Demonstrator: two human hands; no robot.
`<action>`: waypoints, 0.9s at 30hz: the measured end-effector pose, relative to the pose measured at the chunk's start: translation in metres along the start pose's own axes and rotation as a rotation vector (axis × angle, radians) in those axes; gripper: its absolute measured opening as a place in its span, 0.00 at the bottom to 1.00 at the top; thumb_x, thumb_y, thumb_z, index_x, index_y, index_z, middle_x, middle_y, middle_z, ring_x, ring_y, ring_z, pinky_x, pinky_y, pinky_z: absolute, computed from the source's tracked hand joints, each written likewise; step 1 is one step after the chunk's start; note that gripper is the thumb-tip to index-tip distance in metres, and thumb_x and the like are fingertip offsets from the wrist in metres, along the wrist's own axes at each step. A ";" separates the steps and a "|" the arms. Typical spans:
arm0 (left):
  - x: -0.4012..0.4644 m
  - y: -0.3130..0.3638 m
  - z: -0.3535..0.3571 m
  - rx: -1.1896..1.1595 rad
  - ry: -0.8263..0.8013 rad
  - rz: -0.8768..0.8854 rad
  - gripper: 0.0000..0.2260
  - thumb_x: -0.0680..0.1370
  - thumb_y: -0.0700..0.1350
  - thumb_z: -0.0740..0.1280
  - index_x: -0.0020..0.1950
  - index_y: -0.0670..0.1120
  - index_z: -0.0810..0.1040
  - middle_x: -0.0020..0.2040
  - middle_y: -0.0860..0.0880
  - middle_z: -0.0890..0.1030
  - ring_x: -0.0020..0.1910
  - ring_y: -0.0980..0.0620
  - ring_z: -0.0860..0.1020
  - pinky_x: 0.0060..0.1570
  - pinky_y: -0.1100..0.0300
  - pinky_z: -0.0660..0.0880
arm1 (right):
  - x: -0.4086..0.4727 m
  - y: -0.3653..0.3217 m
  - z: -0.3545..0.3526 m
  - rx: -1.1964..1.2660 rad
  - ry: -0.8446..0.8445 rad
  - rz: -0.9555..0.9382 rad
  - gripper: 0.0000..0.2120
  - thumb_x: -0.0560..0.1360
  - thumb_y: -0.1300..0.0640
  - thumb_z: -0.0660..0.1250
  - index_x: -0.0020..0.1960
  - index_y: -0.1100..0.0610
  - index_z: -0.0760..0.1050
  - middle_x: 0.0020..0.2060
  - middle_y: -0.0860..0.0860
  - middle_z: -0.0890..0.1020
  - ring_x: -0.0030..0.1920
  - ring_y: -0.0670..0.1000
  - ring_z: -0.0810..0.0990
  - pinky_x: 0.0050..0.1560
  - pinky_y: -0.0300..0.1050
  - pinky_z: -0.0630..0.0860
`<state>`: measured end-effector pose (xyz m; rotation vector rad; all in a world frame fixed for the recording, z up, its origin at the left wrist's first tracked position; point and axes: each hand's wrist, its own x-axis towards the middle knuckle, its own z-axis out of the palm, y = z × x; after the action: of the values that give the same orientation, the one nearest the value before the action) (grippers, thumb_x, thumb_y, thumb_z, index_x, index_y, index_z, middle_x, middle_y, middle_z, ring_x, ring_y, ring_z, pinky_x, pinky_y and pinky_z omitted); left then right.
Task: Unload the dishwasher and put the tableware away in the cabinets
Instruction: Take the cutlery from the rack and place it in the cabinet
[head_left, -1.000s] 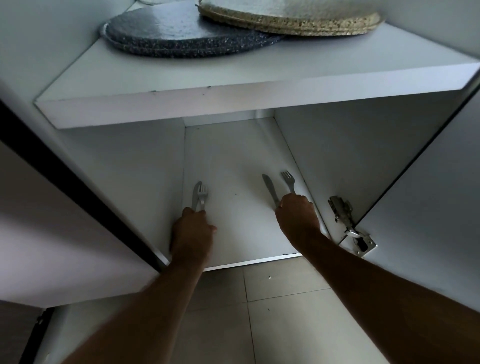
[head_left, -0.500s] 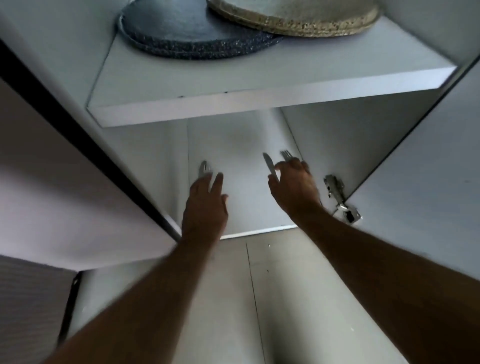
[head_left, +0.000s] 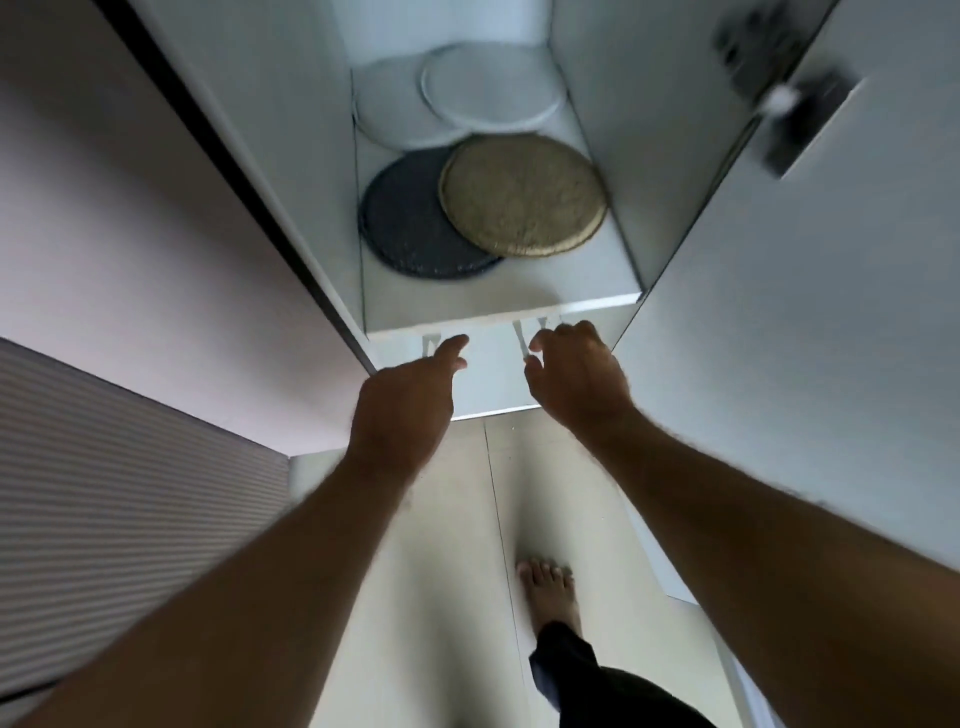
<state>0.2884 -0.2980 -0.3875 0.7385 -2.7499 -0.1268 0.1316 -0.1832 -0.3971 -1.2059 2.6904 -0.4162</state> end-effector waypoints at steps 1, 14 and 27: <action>-0.002 0.006 -0.031 -0.028 -0.010 0.005 0.17 0.75 0.40 0.69 0.63 0.49 0.80 0.42 0.53 0.86 0.33 0.48 0.83 0.31 0.59 0.77 | -0.011 -0.011 -0.031 0.004 -0.008 0.002 0.06 0.75 0.59 0.64 0.47 0.59 0.80 0.43 0.56 0.81 0.46 0.58 0.79 0.45 0.46 0.74; -0.015 0.077 -0.341 -0.036 0.084 0.008 0.20 0.78 0.44 0.68 0.70 0.43 0.75 0.65 0.42 0.79 0.63 0.41 0.78 0.59 0.47 0.76 | -0.111 -0.107 -0.327 0.128 0.119 0.006 0.13 0.76 0.53 0.60 0.45 0.57 0.82 0.41 0.54 0.83 0.40 0.57 0.80 0.40 0.50 0.79; -0.016 0.129 -0.432 0.104 0.086 -0.029 0.29 0.81 0.54 0.62 0.79 0.44 0.60 0.77 0.41 0.62 0.77 0.40 0.60 0.74 0.45 0.60 | -0.182 -0.059 -0.462 0.147 0.158 0.039 0.11 0.77 0.56 0.65 0.58 0.55 0.81 0.56 0.56 0.82 0.55 0.57 0.81 0.58 0.52 0.77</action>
<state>0.3696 -0.1831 0.0406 0.7915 -2.6811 0.0415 0.1731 0.0009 0.0661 -1.1223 2.7503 -0.7174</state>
